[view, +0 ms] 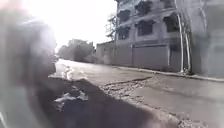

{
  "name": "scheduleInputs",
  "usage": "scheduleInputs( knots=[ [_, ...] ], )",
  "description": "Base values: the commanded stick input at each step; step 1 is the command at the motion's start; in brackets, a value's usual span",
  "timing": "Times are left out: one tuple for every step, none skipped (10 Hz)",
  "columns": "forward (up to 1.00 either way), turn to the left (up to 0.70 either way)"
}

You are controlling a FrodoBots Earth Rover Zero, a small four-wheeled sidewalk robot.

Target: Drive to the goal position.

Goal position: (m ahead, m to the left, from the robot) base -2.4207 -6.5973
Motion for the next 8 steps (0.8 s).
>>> scheduleInputs(
  knots=[
    [0.86, 0.08],
    [0.86, 0.05],
    [0.86, 0.08],
    [0.86, 0.16],
    [0.86, 0.21],
    [0.86, 0.21],
    [0.86, 0.22],
    [0.86, 0.22]
  ],
)
